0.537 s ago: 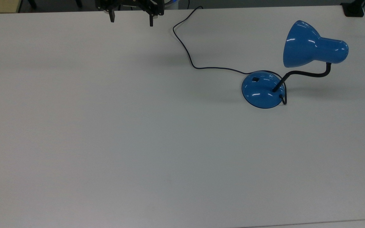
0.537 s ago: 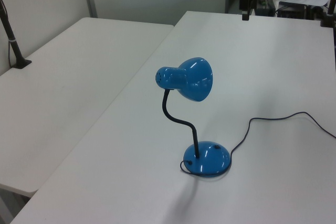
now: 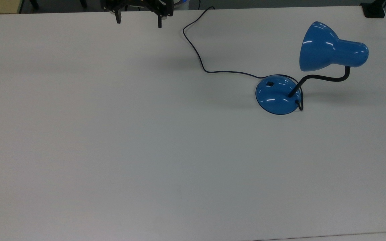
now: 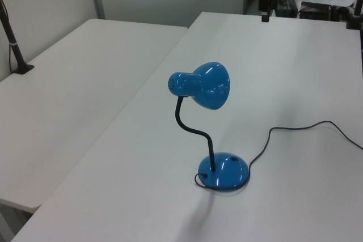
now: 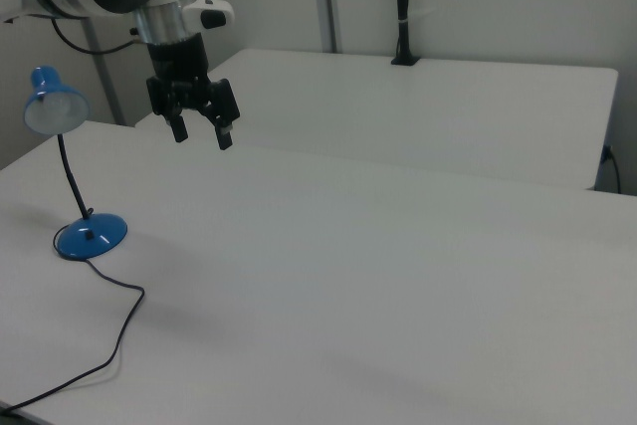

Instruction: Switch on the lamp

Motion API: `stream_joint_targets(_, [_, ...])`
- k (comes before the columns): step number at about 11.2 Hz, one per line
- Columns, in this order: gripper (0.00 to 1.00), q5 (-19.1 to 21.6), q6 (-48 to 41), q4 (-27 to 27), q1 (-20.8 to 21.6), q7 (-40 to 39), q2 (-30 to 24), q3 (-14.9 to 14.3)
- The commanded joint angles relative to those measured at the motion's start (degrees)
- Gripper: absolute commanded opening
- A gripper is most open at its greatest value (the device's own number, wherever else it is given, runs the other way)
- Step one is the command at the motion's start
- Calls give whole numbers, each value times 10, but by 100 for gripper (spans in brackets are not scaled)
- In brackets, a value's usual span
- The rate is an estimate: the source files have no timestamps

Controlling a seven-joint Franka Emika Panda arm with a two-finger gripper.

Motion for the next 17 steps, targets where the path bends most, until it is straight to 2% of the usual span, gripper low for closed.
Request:
stream_joint_targets(1, [100,14,-1,-8,5,1,-7,-9])
stream_joint_targets(3, [100,14,-3,-7,4,1,-8,-13])
stream_joint_targets(4, [90,14,-4,-8,3,-5,-8,-13])
stream_joint_targets(5, [57,14,-8,-8,3,-35,-8,-14])
stream_joint_targets(6, [14,18,-11,-8,2,-85,-7,-15])
stream_joint_targets(7, [0,27,-12,-8,0,-106,-8,-15])
stream_joint_targets(12, [0,27,-7,-10,2,-119,-3,-15])
stream_joint_targets(15, [0,29,10,-27,23,-232,21,0])
stream_joint_targets(17, [0,30,123,-118,64,-255,15,14])
